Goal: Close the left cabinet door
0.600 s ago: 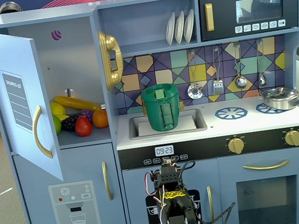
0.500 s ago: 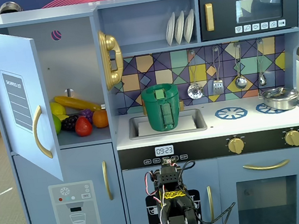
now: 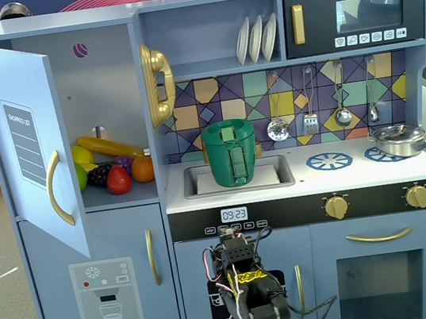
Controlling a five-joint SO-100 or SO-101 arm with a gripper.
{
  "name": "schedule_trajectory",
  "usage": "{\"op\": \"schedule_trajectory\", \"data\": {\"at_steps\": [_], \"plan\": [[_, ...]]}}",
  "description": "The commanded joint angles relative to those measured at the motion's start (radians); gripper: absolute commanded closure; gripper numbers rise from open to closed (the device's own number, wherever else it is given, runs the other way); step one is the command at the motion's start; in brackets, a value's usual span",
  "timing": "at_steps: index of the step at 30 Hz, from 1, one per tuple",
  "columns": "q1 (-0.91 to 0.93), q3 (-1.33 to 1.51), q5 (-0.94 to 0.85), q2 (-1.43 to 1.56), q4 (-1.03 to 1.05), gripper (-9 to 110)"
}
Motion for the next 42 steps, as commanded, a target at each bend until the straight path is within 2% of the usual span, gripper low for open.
{"op": "schedule_trajectory", "data": {"at_steps": [1, 5, 10, 13, 22, 27, 42], "plan": [[-0.169, -0.029, 0.046, -0.026, -0.044, 101], [-0.336, -0.103, 0.028, -0.081, -0.196, 101], [-0.584, -0.29, 0.064, -0.137, -0.225, 102], [-0.666, -0.394, 0.064, -0.149, -0.268, 102], [-0.999, -0.609, -0.055, -0.155, -0.442, 102], [-1.117, -0.713, -0.083, -0.241, -0.584, 102], [-1.367, -1.005, -0.19, -0.561, -0.761, 102]]}}
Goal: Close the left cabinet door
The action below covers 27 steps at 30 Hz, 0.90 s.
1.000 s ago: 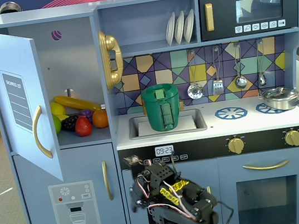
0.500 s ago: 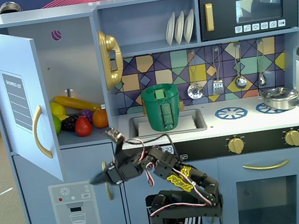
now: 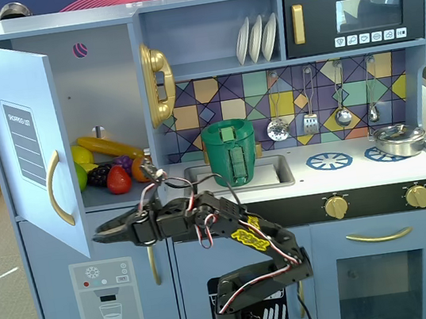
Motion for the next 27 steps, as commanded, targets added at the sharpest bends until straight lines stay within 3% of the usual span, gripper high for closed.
{"op": "schedule_trajectory", "data": {"at_steps": [1, 11, 27], "plan": [[-0.051, -0.138, -0.028, -0.094, -0.052, 102], [-0.075, -0.341, -0.063, -0.314, -0.086, 102], [0.14, -0.502, -0.064, -0.46, -0.087, 102]]}}
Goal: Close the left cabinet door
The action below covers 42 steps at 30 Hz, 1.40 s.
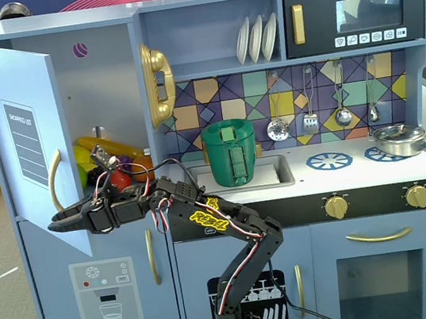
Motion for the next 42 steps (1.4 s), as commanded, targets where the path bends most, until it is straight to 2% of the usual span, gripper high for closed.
{"op": "schedule_trajectory", "data": {"at_steps": [1, 9, 18, 26, 35, 42], "plan": [[0.058, -0.077, -0.005, -0.002, -0.025, 102], [0.195, -0.083, 0.0, -0.009, -0.015, 102], [0.548, -0.1, 0.02, -0.058, -0.04, 102], [0.788, -0.279, 0.043, -0.207, -0.035, 102], [0.719, -0.195, 0.064, -0.121, 0.018, 102], [0.609, 0.15, 0.057, 0.17, 0.104, 102]]}}
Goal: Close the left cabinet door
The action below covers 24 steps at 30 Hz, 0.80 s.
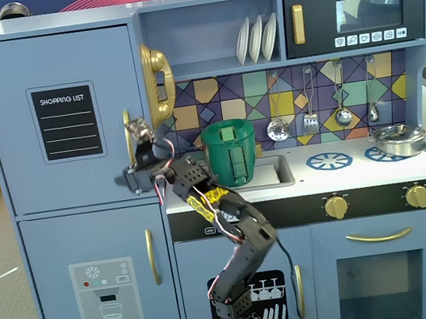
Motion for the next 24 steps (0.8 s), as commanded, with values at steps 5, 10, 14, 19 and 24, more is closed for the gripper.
{"op": "schedule_trajectory", "data": {"at_steps": [5, 10, 14, 19, 24], "plan": [[0.084, 0.403, 0.041, 0.403, 0.109, 102], [0.316, 0.629, 0.077, 0.586, 0.272, 102], [0.532, 0.79, 0.087, 0.692, 0.391, 102], [0.706, 0.96, 0.138, 0.836, 0.552, 102], [0.827, 1.106, 0.16, 0.942, 0.647, 102]]}}
